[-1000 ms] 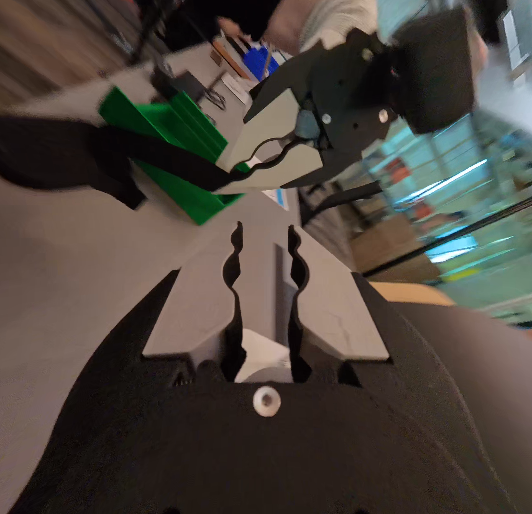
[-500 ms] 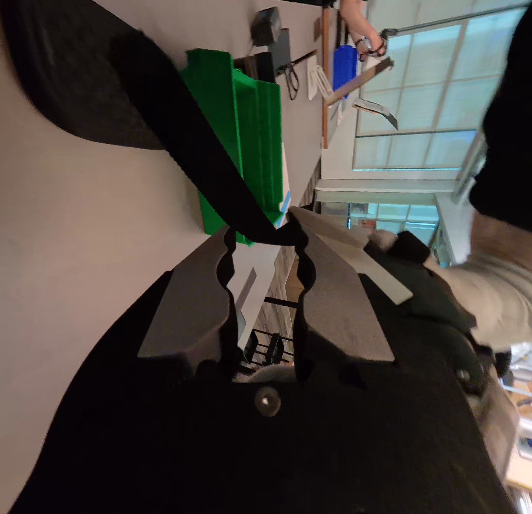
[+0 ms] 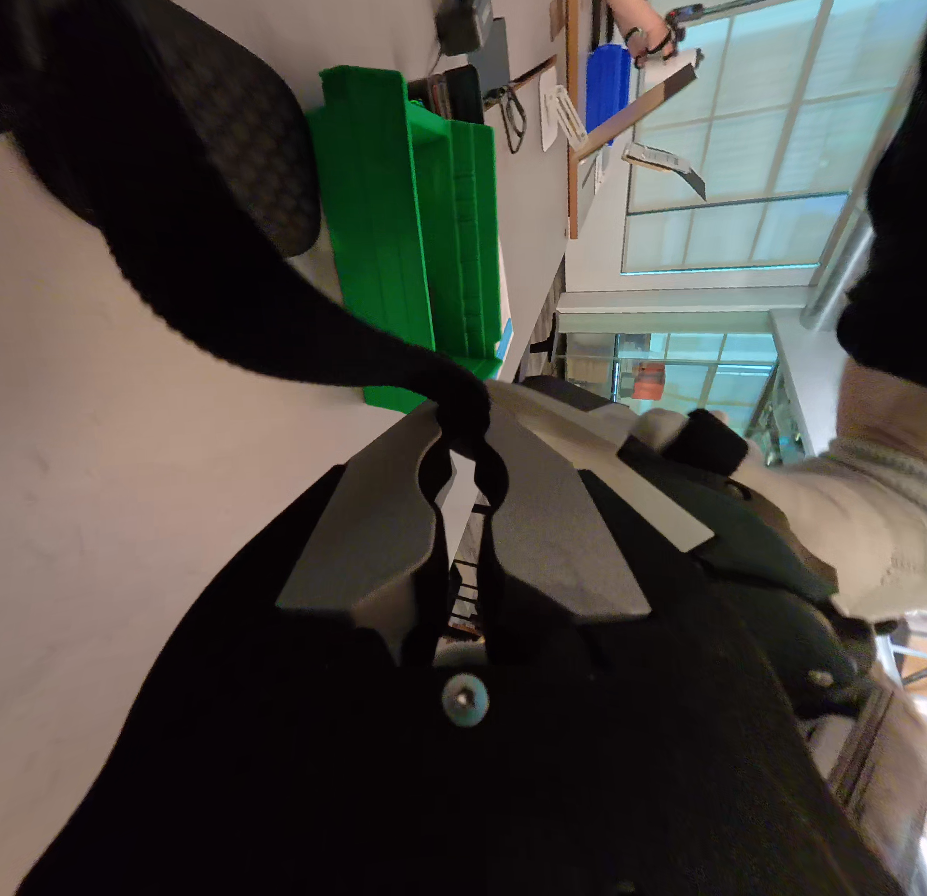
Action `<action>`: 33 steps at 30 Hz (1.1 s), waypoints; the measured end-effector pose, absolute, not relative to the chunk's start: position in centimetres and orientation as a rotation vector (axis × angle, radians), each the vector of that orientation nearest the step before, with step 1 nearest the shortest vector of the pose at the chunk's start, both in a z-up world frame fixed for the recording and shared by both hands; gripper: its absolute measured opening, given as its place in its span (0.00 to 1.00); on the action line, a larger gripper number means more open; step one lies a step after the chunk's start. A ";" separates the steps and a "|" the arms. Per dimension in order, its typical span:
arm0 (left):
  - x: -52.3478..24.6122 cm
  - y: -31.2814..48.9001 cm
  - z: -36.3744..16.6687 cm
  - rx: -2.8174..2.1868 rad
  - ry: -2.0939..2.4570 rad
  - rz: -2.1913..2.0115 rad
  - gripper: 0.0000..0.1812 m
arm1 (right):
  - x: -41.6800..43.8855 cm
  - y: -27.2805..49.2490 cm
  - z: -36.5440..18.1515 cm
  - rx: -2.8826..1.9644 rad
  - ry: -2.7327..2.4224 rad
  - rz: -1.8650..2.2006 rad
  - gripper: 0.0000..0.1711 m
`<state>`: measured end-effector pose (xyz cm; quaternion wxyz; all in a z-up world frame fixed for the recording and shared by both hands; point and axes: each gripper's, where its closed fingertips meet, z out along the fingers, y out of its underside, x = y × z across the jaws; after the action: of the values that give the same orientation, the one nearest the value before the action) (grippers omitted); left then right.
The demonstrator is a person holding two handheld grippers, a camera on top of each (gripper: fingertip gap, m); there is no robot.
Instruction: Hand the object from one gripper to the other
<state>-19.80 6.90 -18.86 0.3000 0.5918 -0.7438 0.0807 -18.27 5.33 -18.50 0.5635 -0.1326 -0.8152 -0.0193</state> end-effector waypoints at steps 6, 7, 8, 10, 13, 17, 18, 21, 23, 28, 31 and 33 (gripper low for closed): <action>-14.7 13.4 -16.4 2.002 -2.427 0.271 0.18 | -16.8 8.9 -16.0 -0.492 -1.801 0.168 0.00; -14.4 14.6 -15.7 2.077 -2.517 0.235 0.21 | -16.5 9.9 -15.5 -0.542 -1.766 0.218 0.00; -14.1 15.6 -14.9 2.159 -2.606 0.193 0.23 | -16.2 10.8 -15.1 -0.594 -1.738 0.271 0.00; -13.6 17.6 -13.2 2.364 -2.762 0.094 0.25 | -15.6 12.6 -14.6 -0.686 -1.683 0.394 0.00; -14.7 20.2 -11.6 2.652 -2.866 -0.235 0.29 | -15.0 15.0 -14.2 -0.797 -1.590 0.543 0.00; -17.2 22.3 -10.6 3.075 -2.760 -0.543 0.33 | -14.7 18.1 -13.3 -0.951 -1.411 0.705 0.00; -17.7 22.3 -10.8 3.156 -2.721 -0.550 0.33 | -14.6 18.7 -13.1 -0.988 -1.369 0.763 0.00; -18.7 22.0 -11.1 3.358 -2.665 -0.687 0.33 | -14.5 20.4 -12.5 -1.085 -1.196 0.947 0.00; -19.2 21.8 -11.5 3.500 -2.580 -0.757 0.33 | -14.4 21.4 -12.3 -1.133 -1.104 1.031 0.00; -19.1 21.5 -13.9 3.829 -2.307 -0.842 0.33 | -13.5 23.7 -11.9 -1.230 -0.844 1.232 0.00; -18.6 21.8 -16.6 3.875 -2.167 -0.978 0.38 | -12.7 24.7 -11.8 -1.255 -0.715 1.320 0.00; -18.1 22.0 -18.7 3.870 -2.098 -1.037 0.40 | -12.2 24.9 -11.7 -1.257 -0.660 1.368 0.00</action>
<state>-18.08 22.04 -18.75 -0.6368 0.6598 -0.3576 -0.1768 -12.17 24.88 -11.69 0.5520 -0.5317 -0.2790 0.5786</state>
